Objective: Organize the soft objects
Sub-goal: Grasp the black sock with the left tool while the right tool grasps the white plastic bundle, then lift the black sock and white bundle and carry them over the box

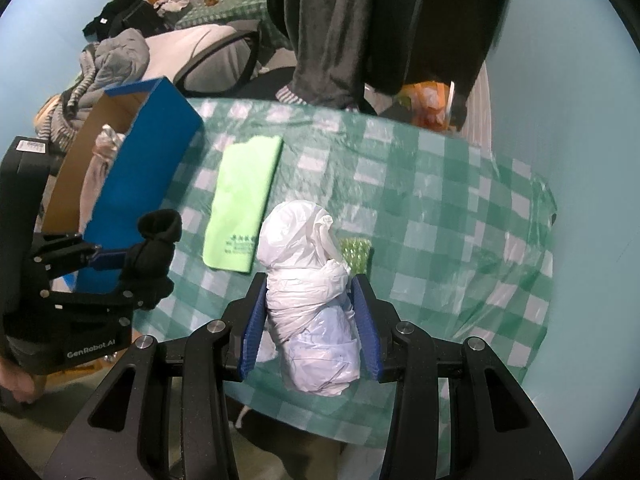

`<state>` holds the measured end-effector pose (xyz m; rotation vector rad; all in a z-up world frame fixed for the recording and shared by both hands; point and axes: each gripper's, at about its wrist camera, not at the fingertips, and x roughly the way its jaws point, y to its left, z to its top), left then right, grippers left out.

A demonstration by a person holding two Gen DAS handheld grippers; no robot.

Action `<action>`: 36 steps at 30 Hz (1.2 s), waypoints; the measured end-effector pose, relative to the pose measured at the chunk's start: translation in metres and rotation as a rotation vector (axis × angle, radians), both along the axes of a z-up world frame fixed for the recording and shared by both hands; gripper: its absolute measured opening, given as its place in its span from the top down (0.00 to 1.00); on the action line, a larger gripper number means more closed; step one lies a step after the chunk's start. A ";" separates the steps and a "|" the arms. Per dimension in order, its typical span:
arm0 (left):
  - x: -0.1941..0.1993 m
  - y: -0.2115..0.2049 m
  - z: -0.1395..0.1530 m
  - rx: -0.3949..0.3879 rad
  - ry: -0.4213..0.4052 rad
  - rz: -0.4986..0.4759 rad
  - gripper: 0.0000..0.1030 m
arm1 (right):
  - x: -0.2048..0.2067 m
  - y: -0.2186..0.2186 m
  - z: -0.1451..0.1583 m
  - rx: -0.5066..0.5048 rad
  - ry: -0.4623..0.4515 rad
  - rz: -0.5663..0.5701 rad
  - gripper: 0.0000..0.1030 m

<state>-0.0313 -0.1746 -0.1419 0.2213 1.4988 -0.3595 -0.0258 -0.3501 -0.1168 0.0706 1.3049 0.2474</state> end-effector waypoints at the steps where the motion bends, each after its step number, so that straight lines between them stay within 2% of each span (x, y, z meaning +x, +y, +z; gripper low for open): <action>1: 0.004 0.004 0.006 -0.004 -0.007 0.000 0.61 | 0.001 0.001 0.003 0.001 -0.005 0.000 0.59; 16: 0.022 0.027 0.050 -0.014 -0.087 0.008 0.61 | 0.017 0.024 0.037 0.021 -0.059 0.004 0.59; 36: 0.037 0.076 0.089 -0.019 -0.159 0.079 0.61 | 0.039 0.072 0.070 0.052 -0.116 0.059 0.59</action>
